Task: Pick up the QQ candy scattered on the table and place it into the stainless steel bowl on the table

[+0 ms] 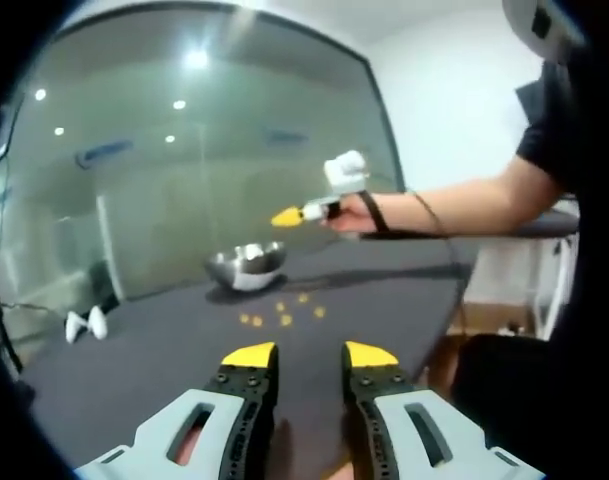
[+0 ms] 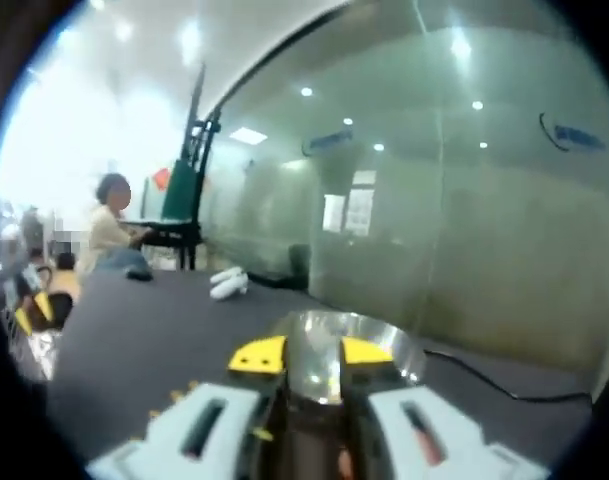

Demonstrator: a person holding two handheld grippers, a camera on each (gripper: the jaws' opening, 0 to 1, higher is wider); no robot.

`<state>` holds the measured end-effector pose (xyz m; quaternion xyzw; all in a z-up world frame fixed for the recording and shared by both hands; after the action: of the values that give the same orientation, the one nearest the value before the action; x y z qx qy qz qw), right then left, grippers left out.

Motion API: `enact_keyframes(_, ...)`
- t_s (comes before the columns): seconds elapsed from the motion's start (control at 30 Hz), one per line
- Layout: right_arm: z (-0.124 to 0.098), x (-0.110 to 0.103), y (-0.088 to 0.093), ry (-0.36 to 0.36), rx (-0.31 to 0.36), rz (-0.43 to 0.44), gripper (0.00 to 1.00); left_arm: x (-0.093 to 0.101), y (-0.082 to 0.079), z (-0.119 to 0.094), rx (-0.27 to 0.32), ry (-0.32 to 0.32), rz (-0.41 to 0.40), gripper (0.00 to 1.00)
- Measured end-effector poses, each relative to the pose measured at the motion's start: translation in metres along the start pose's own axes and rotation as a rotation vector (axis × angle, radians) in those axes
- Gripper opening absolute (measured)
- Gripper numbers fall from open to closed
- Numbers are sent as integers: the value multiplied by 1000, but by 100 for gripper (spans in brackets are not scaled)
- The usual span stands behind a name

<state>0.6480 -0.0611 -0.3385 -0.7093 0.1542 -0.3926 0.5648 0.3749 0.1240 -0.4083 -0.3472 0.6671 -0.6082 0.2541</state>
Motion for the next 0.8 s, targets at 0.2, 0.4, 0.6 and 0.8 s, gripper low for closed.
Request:
enact_keyframes(0.2, -43, -30, 22, -17, 2, 19, 20, 3, 0, 9, 2, 19, -2, 27)
enact_keyframes(0.4, -78, -62, 50, -140, -40, 76, 20, 13, 0, 14, -6, 51, 12, 27)
enact_keyframes(0.6, -101, -92, 60, -225, -83, 22, 20, 18, -3, 14, 1, 79, -9, 27)
enact_keyframes(0.8, -102, -112, 66, -299, -89, 35, 19, 17, -7, 14, 11, 81, -24, 27)
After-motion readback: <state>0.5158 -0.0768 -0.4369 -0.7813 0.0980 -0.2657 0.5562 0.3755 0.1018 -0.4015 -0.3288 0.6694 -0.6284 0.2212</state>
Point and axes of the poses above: the point that each gripper's makers call its tool centre point, and the gripper's own axes: z roughly forward along the fingers, x roughly to its right, y roughly out of its underside, the point moved 1 cm from there along -z, roughly backward along the fingers, and after that the axes turned 14 degrees about -z, right-handed, at the moved point
